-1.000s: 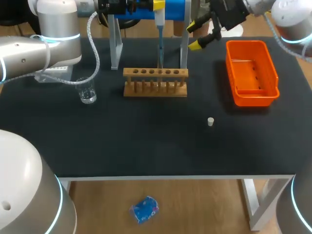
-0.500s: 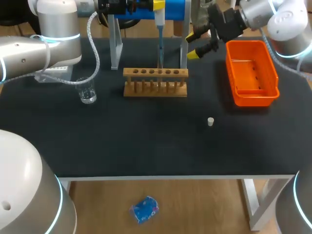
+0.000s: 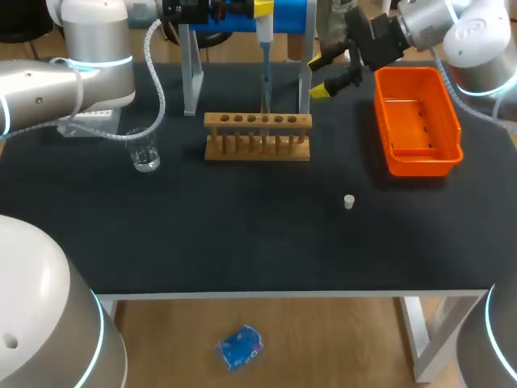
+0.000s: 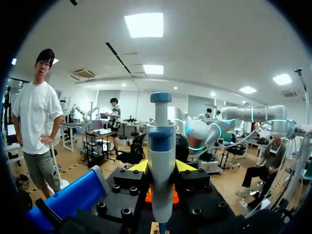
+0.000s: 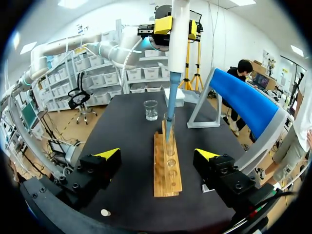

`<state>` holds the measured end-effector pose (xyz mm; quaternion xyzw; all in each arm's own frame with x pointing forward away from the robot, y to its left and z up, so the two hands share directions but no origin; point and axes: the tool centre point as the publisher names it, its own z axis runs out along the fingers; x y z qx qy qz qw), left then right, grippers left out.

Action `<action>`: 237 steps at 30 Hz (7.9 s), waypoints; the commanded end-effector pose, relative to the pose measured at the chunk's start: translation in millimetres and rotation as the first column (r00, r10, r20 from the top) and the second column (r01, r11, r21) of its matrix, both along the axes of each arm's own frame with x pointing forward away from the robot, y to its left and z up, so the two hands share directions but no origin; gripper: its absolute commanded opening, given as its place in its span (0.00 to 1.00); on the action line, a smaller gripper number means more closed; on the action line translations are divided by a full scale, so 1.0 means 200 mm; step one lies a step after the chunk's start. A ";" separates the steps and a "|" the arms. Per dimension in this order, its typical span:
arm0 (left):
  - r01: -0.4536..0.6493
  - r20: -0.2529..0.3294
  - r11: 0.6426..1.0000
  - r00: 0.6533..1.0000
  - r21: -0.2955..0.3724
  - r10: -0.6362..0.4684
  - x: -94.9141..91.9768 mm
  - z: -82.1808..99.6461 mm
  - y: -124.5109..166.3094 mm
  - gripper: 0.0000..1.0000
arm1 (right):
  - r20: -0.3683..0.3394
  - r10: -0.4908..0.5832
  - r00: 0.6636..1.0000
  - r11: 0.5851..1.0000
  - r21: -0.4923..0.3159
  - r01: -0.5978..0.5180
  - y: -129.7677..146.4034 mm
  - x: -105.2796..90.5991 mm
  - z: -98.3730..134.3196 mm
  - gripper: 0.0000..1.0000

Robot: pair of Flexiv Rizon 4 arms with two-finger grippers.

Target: Invert the test tube, pick up the pipette, mount the tip to pipette, aspirate from beaker and dispense into the tube, eject the tip, return the pipette, and cap with the stopper.

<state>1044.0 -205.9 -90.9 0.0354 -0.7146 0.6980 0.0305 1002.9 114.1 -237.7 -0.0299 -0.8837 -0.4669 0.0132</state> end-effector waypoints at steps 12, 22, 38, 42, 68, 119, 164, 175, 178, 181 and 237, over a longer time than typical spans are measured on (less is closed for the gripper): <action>0.013 0.016 1.000 1.000 0.008 -0.014 -0.04 0.04 0.00 0.00 | 0.000 -0.001 1.000 1.000 -0.001 0.001 0.00 0.00 0.00 1.00; 0.015 0.018 1.000 1.000 0.021 -0.015 -0.05 0.10 0.01 0.00 | 0.000 -0.001 1.000 1.000 -0.001 0.001 0.00 0.00 0.00 1.00; 0.018 0.043 1.000 0.999 0.022 -0.019 0.01 0.27 0.02 0.00 | 0.000 -0.001 1.000 1.000 -0.001 0.001 0.00 0.00 0.00 1.00; 0.017 0.043 1.000 0.999 0.027 -0.018 0.01 0.31 0.03 0.00 | 0.000 -0.001 1.000 1.000 -0.001 0.001 0.00 0.00 0.00 1.00; 0.016 0.103 0.999 0.994 0.033 -0.020 -0.02 0.58 0.01 0.00 | 0.000 -0.001 1.000 1.000 -0.001 0.001 0.00 0.00 0.00 1.00; -0.005 0.152 0.999 0.988 0.049 -0.002 -1.00 0.29 -0.17 0.00 | 0.136 0.077 0.988 0.903 0.410 -0.127 -0.11 -0.80 0.26 1.00; -0.019 0.077 0.999 0.997 0.035 0.017 -1.06 -0.07 -0.23 0.00 | 0.033 0.144 0.989 0.821 0.554 -0.138 0.11 -0.83 0.37 1.00; -0.037 0.075 0.999 0.997 0.035 0.034 -1.05 -0.11 -0.23 0.00 | 0.026 0.153 0.988 0.825 0.547 -0.143 0.25 -0.82 0.39 1.00; -0.041 0.072 0.998 0.997 0.037 0.038 -1.04 -0.11 -0.22 0.00 | 0.030 0.157 0.987 0.826 0.544 -0.148 0.27 -0.82 0.39 1.00; -0.046 0.067 0.998 0.997 0.043 0.043 -1.03 -0.12 -0.22 0.00 | 0.036 0.162 0.986 0.829 0.537 -0.155 0.29 -0.83 0.39 1.00; -0.056 0.035 0.998 0.998 0.021 0.056 -1.02 -0.15 -0.24 1.00 | 0.024 0.159 0.987 0.798 0.586 -0.143 0.35 -0.84 0.37 0.00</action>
